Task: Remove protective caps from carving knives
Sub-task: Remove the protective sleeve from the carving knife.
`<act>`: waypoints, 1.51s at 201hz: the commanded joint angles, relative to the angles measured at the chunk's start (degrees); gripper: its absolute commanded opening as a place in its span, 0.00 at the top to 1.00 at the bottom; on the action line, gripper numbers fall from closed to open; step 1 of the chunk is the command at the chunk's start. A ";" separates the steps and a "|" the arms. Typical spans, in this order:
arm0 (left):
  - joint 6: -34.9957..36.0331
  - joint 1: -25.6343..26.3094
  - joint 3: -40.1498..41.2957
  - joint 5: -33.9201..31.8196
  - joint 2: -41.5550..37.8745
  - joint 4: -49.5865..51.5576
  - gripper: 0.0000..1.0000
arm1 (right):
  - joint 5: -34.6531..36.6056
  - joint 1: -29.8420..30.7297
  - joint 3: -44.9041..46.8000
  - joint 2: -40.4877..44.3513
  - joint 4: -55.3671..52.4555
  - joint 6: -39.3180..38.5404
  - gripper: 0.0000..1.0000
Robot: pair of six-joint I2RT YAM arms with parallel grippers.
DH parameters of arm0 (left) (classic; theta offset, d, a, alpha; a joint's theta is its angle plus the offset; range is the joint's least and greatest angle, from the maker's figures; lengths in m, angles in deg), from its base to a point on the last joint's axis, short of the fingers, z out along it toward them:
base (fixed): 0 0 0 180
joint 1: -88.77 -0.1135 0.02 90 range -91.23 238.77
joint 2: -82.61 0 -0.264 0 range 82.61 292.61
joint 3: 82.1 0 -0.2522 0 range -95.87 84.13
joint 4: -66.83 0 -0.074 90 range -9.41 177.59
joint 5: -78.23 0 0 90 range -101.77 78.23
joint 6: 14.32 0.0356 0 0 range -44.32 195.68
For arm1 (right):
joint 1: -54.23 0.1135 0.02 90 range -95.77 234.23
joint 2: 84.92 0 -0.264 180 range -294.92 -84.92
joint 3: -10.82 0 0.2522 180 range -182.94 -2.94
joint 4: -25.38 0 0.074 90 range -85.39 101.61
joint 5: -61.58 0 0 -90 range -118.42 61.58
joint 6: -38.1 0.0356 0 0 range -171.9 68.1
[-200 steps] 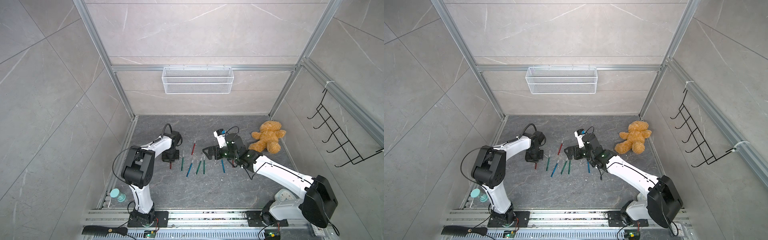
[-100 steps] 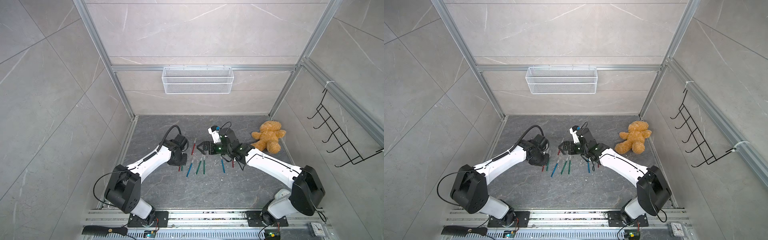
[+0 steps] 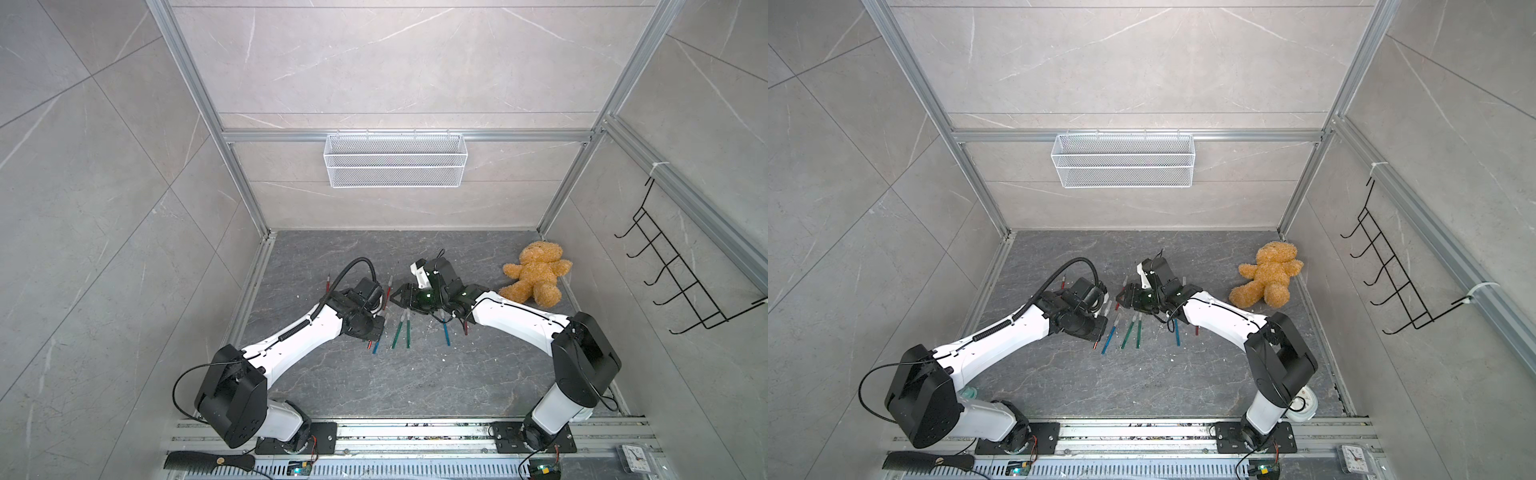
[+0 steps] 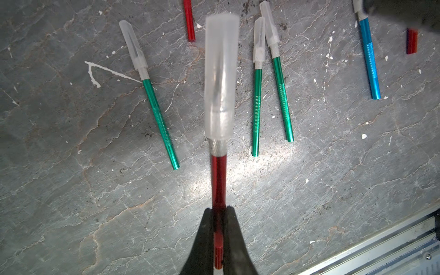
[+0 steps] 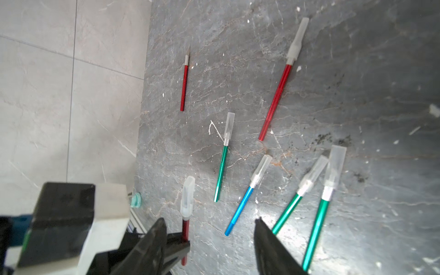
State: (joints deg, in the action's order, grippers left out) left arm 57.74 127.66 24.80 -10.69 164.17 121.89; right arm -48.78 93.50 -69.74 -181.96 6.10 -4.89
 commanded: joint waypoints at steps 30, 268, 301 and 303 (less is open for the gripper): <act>1.77 1.16 -0.01 1.39 -1.47 -1.39 1.00 | -1.97 2.64 -1.70 -2.61 5.77 3.55 0.43; 2.11 2.50 0.16 0.49 -1.69 -1.57 1.00 | -0.07 3.38 -3.09 -6.77 6.22 3.73 0.90; 2.18 2.45 0.17 0.49 -1.84 -1.57 1.00 | 1.10 3.36 -3.48 -6.41 5.49 3.56 1.00; 2.11 2.51 0.11 0.54 -1.84 -1.57 1.00 | 1.22 3.36 -3.54 -6.41 5.47 3.54 1.00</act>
State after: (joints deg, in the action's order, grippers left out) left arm 58.60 129.72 24.83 -10.63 164.17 120.77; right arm -49.68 96.60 -71.53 -187.84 11.91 -0.61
